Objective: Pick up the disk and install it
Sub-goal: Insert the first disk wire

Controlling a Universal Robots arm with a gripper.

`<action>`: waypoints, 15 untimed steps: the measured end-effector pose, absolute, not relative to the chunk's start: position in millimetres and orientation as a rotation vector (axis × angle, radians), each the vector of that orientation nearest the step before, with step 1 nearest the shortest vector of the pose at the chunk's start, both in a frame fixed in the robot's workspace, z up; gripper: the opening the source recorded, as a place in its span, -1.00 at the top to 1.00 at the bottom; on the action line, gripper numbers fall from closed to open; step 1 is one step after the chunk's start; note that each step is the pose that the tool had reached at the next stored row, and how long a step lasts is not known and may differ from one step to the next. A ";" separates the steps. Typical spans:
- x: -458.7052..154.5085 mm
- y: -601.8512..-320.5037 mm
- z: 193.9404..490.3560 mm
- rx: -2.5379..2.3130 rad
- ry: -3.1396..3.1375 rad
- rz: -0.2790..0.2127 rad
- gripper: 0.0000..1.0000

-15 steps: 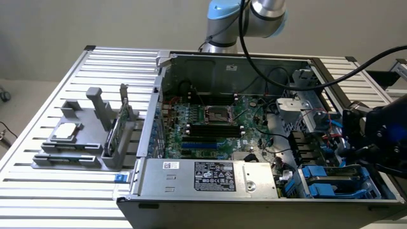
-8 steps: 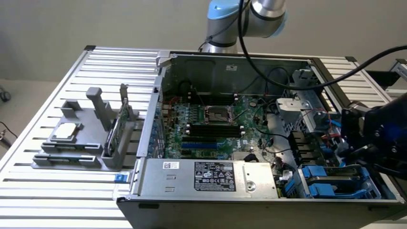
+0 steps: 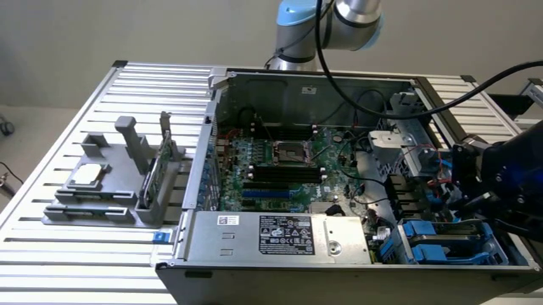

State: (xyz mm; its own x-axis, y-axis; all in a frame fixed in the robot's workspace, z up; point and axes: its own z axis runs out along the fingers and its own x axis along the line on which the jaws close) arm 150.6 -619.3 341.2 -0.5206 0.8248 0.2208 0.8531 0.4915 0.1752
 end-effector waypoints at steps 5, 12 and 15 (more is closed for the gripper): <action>150.1 -619.3 341.2 -1.537 -2.589 -0.402 0.67; 150.1 -619.3 341.2 -1.624 -2.536 -0.400 0.67; 149.8 -619.3 341.2 -1.643 -2.519 -0.395 0.67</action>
